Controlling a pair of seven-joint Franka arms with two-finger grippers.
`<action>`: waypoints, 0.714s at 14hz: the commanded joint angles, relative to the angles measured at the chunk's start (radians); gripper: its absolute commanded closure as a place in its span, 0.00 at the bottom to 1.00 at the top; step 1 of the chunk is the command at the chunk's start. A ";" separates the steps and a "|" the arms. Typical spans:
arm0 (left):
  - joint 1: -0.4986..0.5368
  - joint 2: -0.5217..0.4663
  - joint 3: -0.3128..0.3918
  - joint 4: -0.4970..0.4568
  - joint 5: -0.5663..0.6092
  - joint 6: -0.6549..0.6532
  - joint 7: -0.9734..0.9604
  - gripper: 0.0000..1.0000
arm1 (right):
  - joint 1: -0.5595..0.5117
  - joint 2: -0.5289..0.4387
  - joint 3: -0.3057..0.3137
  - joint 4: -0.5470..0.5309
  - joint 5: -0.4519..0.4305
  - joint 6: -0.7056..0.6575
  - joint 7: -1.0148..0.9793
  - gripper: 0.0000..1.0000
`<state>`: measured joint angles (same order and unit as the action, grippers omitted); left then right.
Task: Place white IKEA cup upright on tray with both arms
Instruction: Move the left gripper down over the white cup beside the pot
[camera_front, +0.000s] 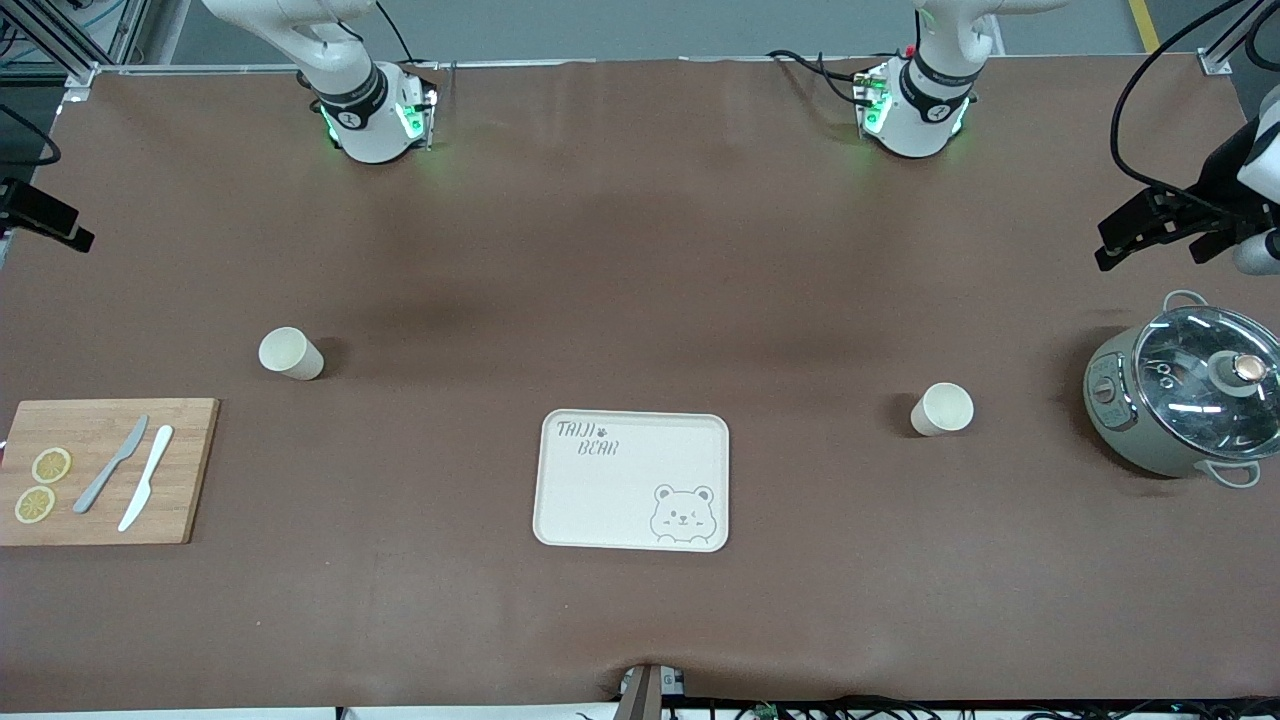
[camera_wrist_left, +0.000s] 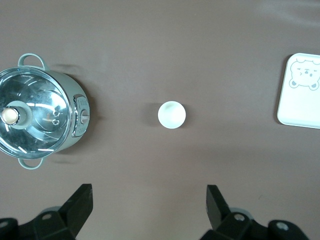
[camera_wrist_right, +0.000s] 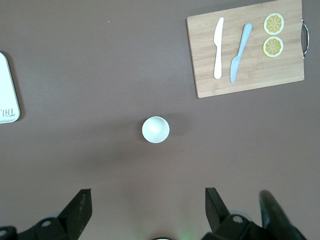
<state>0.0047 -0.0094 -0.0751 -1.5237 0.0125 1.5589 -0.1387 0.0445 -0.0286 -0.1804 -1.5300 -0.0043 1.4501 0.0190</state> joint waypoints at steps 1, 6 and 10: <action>0.004 0.011 -0.003 0.022 0.015 0.001 0.017 0.00 | -0.011 -0.016 0.009 -0.004 0.000 -0.004 0.009 0.00; -0.002 0.058 -0.002 0.056 0.017 0.001 0.008 0.00 | -0.011 -0.014 0.009 -0.004 0.000 0.001 0.007 0.00; 0.001 0.124 -0.003 0.045 0.017 0.019 -0.004 0.00 | -0.014 0.008 0.009 0.016 0.001 0.006 0.006 0.00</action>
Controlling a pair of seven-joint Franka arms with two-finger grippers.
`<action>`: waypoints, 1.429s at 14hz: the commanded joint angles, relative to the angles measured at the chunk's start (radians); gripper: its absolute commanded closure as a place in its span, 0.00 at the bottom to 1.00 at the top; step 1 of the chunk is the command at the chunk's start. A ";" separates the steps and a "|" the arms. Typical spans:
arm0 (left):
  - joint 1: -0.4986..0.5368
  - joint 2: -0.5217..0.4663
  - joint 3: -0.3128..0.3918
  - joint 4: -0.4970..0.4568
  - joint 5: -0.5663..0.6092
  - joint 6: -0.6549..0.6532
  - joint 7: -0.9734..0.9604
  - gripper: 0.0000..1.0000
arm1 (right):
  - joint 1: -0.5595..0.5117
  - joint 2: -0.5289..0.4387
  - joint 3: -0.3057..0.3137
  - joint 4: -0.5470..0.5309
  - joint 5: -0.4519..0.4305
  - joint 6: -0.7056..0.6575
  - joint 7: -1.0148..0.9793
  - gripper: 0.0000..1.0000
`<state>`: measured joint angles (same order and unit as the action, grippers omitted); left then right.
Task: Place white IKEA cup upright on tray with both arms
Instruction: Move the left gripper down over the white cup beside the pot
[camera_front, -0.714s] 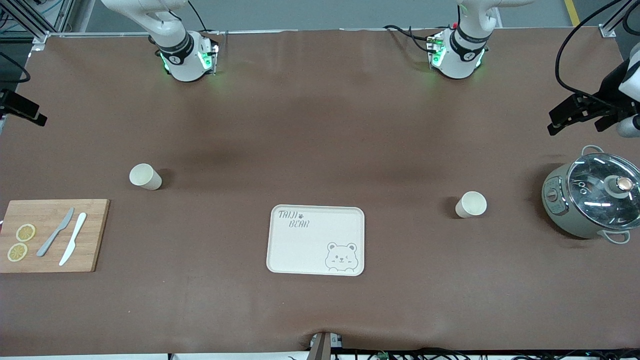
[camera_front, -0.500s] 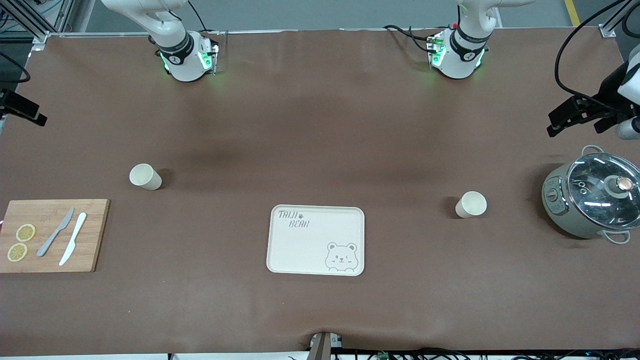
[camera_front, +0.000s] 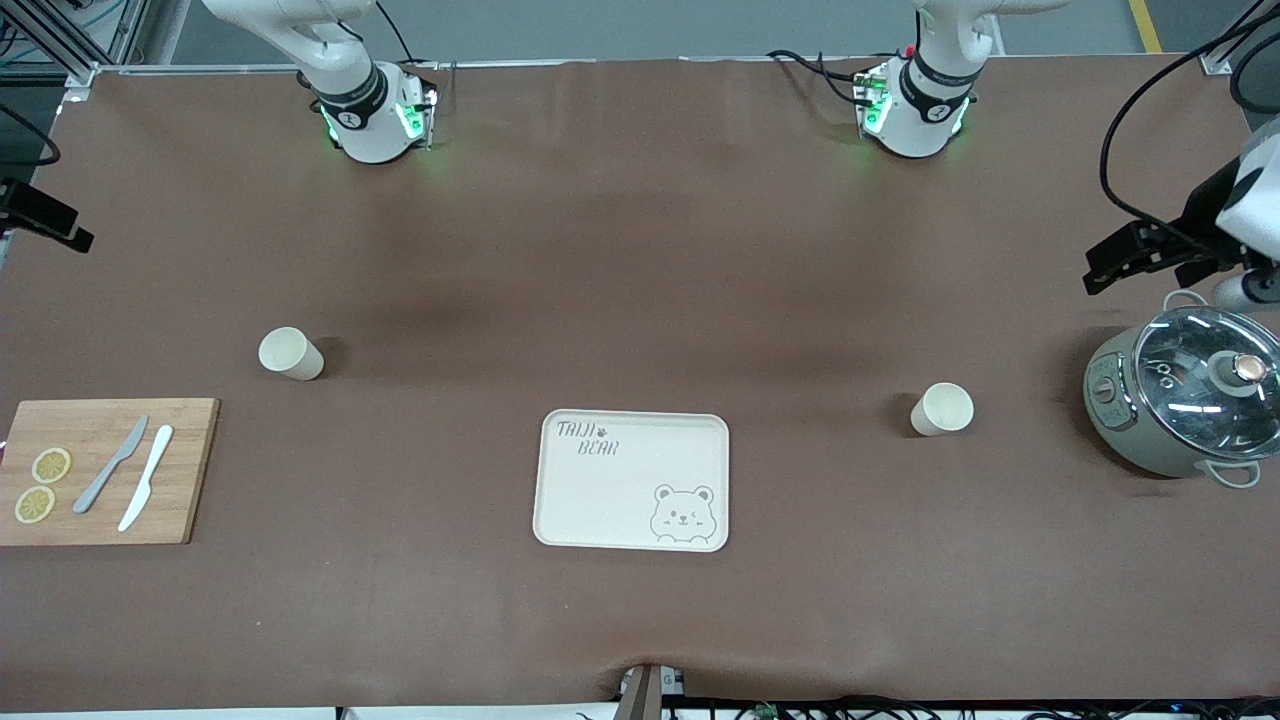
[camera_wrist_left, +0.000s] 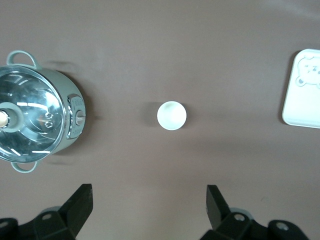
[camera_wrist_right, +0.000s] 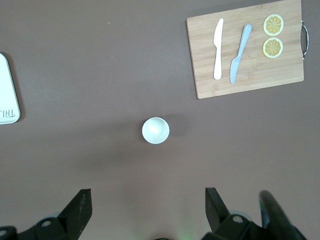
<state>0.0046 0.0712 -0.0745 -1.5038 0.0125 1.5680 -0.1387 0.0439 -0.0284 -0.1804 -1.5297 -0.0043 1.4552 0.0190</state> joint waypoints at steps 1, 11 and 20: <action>0.001 0.056 -0.002 0.016 0.024 0.047 -0.004 0.00 | -0.013 0.021 0.010 0.038 0.001 -0.004 0.005 0.00; 0.025 0.081 -0.010 -0.451 0.030 0.571 -0.093 0.00 | -0.006 0.094 0.012 0.049 -0.025 -0.009 0.004 0.00; 0.021 0.265 -0.011 -0.566 0.030 0.897 -0.134 0.26 | -0.025 0.160 0.009 -0.055 -0.023 0.022 0.015 0.00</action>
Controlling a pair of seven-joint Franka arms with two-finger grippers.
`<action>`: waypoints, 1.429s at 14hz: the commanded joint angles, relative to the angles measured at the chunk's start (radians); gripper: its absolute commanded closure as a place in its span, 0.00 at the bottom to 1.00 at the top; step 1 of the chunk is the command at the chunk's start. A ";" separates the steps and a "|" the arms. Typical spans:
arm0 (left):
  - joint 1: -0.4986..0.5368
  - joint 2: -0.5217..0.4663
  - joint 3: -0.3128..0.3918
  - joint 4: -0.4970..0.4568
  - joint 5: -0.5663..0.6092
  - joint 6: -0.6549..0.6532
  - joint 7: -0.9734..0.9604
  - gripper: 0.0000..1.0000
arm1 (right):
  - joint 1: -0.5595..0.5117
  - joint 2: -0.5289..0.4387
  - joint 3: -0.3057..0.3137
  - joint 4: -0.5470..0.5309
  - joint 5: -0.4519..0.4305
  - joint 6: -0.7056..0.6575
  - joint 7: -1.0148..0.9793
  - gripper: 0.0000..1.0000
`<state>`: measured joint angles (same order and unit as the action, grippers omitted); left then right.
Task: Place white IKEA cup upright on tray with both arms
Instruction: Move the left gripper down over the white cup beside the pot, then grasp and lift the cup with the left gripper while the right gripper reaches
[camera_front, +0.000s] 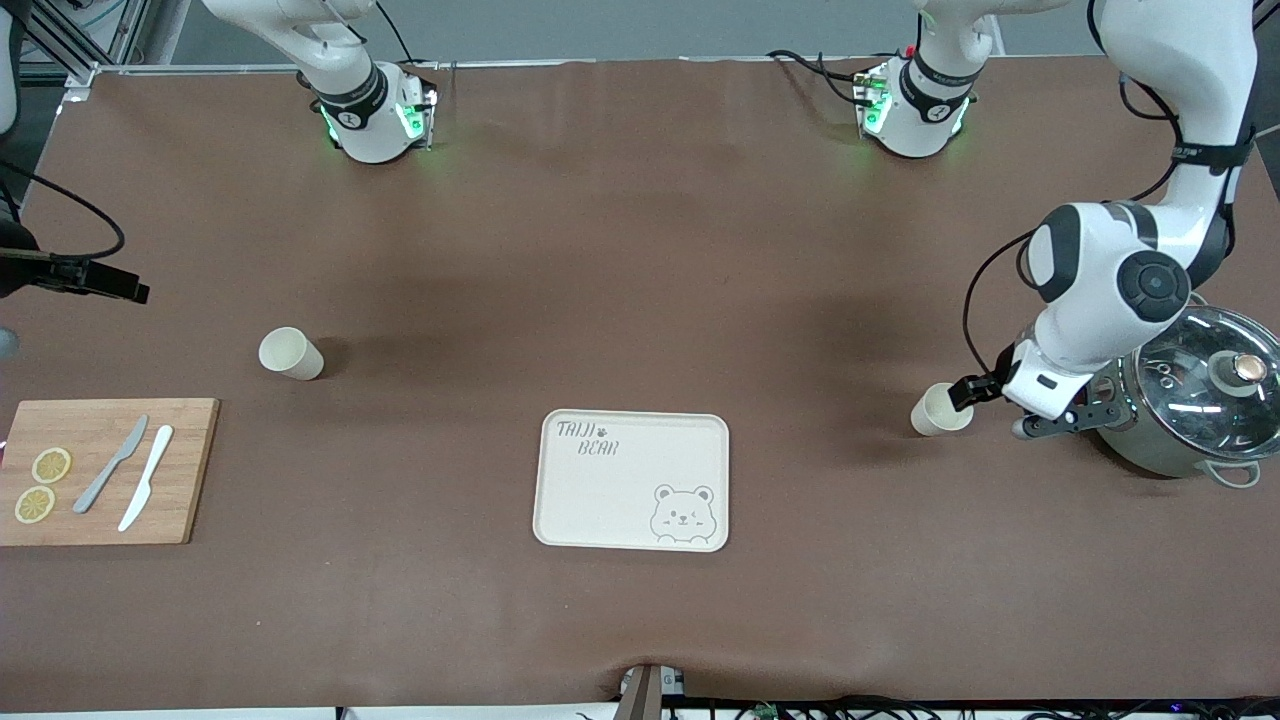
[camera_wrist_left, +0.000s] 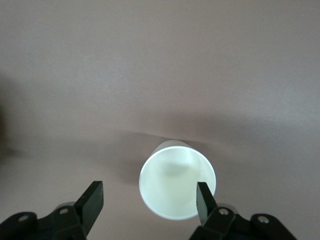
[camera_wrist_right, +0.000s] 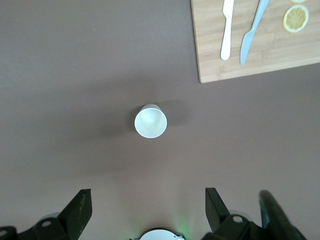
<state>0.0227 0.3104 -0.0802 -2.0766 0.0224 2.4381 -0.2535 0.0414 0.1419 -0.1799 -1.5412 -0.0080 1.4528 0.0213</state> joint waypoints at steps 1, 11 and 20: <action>0.003 0.044 -0.006 0.009 0.021 0.042 -0.020 0.30 | -0.044 -0.010 0.010 -0.081 -0.014 0.064 0.012 0.00; 0.003 0.098 -0.006 0.038 0.021 0.064 0.002 1.00 | -0.074 -0.022 0.011 -0.436 0.002 0.440 0.011 0.00; -0.085 0.116 -0.095 0.240 0.007 -0.003 -0.177 1.00 | -0.110 -0.019 0.011 -0.704 0.049 0.823 -0.041 0.00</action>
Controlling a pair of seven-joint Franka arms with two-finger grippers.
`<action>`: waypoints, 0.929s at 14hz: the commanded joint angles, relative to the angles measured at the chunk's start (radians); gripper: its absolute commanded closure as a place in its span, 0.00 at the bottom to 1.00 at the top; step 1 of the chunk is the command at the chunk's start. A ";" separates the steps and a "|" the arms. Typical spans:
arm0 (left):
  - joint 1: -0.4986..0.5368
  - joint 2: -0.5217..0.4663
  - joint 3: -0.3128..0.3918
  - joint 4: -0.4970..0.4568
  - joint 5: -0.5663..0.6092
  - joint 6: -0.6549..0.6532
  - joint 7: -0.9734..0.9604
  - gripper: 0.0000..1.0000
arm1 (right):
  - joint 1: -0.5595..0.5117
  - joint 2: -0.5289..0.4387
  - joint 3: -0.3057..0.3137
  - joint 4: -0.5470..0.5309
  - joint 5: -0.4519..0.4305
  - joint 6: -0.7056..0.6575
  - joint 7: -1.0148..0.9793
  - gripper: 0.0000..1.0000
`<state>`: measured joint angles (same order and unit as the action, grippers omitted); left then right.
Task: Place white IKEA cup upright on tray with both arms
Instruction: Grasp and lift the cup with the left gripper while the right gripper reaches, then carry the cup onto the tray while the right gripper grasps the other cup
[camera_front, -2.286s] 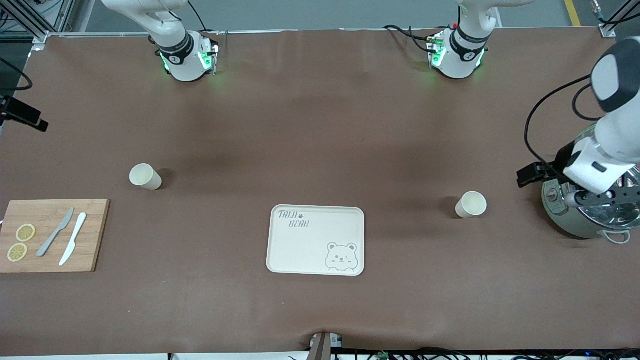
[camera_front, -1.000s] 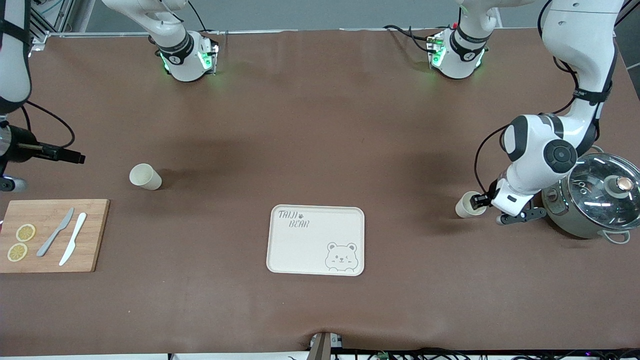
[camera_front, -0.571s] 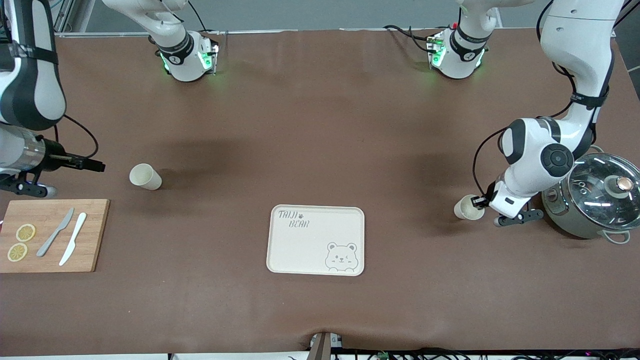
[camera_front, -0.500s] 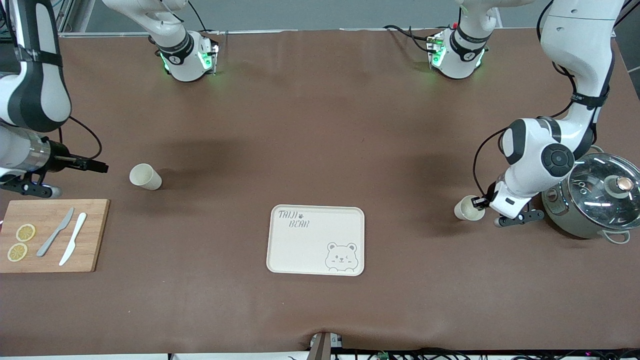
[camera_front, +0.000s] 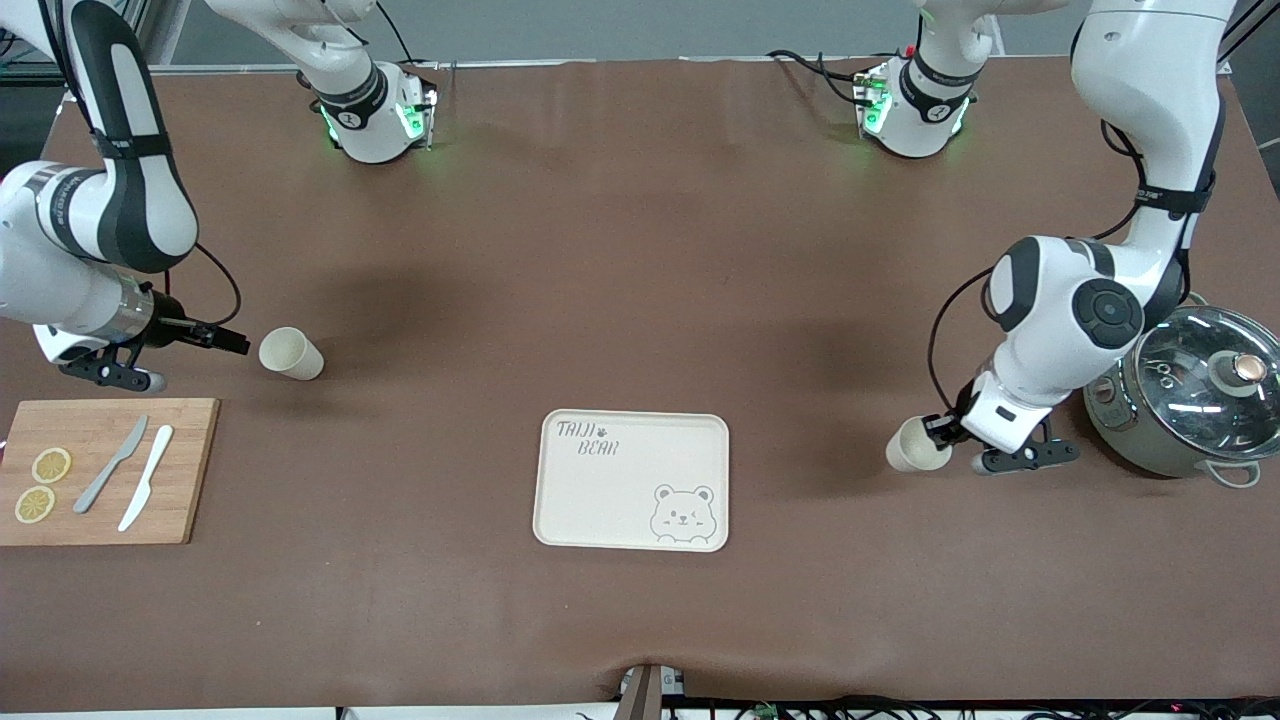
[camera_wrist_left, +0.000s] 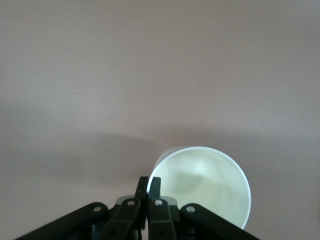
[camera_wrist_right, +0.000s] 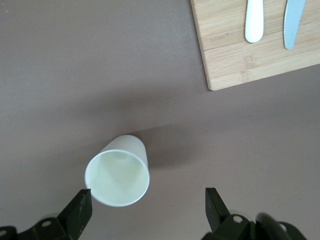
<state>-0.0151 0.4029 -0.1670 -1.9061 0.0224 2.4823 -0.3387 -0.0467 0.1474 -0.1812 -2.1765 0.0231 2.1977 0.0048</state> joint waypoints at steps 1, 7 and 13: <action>-0.090 0.034 -0.008 0.112 0.008 -0.075 -0.170 1.00 | -0.021 -0.022 0.012 -0.106 0.018 0.136 -0.025 0.00; -0.265 0.183 0.001 0.373 0.021 -0.167 -0.569 1.00 | -0.012 0.010 0.014 -0.173 0.069 0.241 -0.025 0.31; -0.364 0.341 0.009 0.571 0.019 -0.167 -0.736 1.00 | 0.013 0.044 0.017 -0.232 0.081 0.356 -0.022 0.91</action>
<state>-0.3437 0.6893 -0.1747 -1.4281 0.0224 2.3395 -1.0293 -0.0459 0.2066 -0.1670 -2.3866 0.0750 2.5334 -0.0013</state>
